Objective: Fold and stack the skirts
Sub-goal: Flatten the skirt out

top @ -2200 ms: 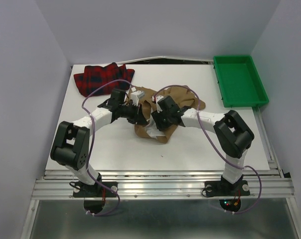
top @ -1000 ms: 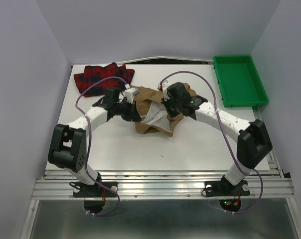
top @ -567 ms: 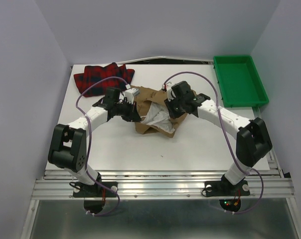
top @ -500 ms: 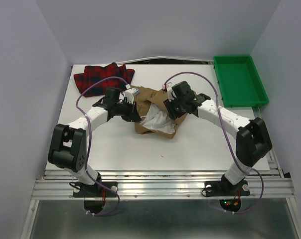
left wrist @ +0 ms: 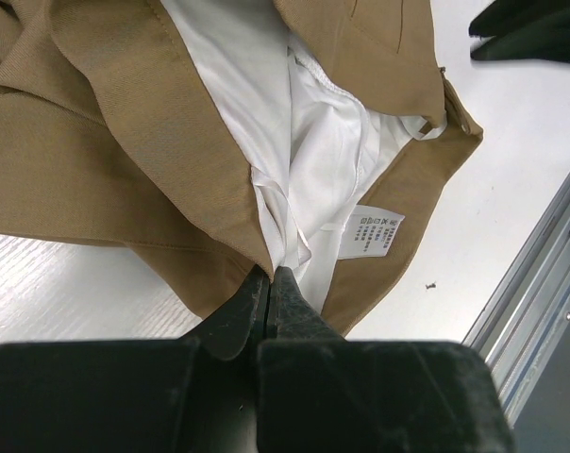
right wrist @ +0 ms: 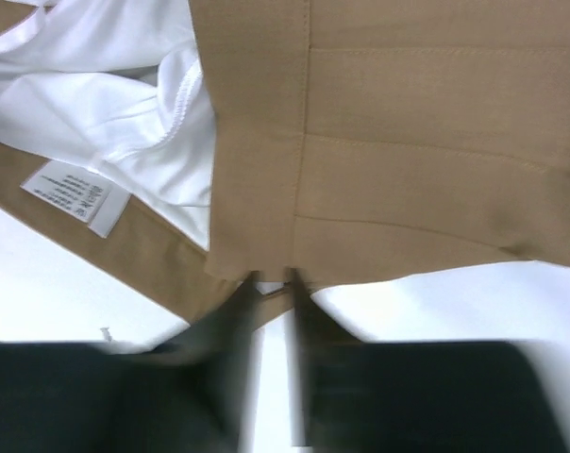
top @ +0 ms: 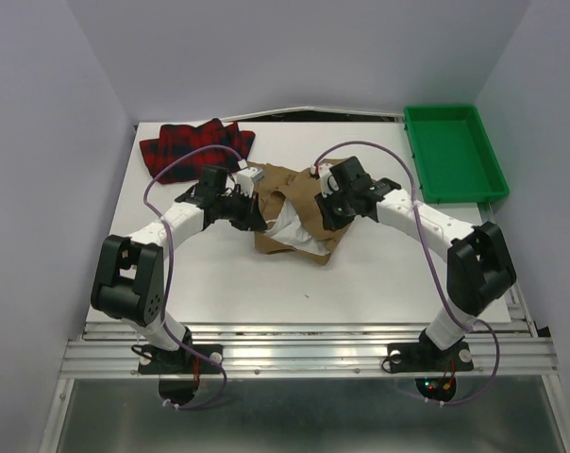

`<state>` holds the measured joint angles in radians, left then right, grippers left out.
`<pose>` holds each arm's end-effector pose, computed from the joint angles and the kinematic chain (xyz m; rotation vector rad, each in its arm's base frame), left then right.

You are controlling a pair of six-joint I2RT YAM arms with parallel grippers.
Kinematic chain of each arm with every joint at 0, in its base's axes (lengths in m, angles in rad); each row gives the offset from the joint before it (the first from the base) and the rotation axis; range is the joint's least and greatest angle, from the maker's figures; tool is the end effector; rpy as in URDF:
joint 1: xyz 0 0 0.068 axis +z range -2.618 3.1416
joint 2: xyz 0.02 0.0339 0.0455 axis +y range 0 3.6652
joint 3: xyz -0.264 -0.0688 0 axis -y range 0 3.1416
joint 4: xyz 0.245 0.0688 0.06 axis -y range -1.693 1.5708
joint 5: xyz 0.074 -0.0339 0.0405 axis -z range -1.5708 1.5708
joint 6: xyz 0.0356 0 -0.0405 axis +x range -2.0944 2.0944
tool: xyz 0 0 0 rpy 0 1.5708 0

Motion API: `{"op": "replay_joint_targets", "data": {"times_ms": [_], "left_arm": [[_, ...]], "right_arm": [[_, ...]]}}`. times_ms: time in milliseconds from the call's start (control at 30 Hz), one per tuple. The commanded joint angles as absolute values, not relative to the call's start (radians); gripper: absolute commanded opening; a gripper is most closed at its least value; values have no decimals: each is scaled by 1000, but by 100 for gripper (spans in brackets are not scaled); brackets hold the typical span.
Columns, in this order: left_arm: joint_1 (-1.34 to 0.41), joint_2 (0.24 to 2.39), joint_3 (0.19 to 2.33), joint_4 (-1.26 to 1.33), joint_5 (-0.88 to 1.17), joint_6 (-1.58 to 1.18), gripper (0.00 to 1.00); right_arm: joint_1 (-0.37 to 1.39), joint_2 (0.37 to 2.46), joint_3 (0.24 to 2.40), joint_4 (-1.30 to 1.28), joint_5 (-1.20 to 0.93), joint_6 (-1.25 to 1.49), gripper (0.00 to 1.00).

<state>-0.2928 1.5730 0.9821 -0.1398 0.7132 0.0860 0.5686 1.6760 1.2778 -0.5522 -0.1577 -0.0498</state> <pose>0.3117 -0.1183 0.2235 0.7805 2.1101 -0.9246 0.3006 0.1987 0.2475 -0.8381 2.4113 0.4047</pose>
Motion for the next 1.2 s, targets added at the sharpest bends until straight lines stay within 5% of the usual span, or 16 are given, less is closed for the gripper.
{"op": "replay_joint_targets", "data": {"times_ms": [0, 133, 533, 733, 867, 1100, 1167], "left_arm": [[-291, 1545, 1008, -146, 719, 101, 0], [-291, 1551, 1006, -143, 721, 100, 0], [-291, 1562, 1014, -144, 715, 101, 0], [-291, 1556, 1014, -153, 695, 110, 0], [-291, 1542, 1015, -164, 683, 121, 0], [-291, 1511, 1040, -196, 635, 132, 0], [-291, 1477, 1052, -210, 591, 150, 0]], "right_arm": [[589, 1661, 1309, -575, -209, -52, 53], [669, 1646, 1261, -542, -77, -75, 67], [712, 1795, 1315, -532, 34, -123, 58], [712, 1773, 1289, -496, 192, -141, 36], [712, 1708, 1276, -495, 236, -141, 34], [703, 1606, 1285, -486, 330, -140, 1], [672, 1576, 1289, -488, 353, -138, 1]]}}
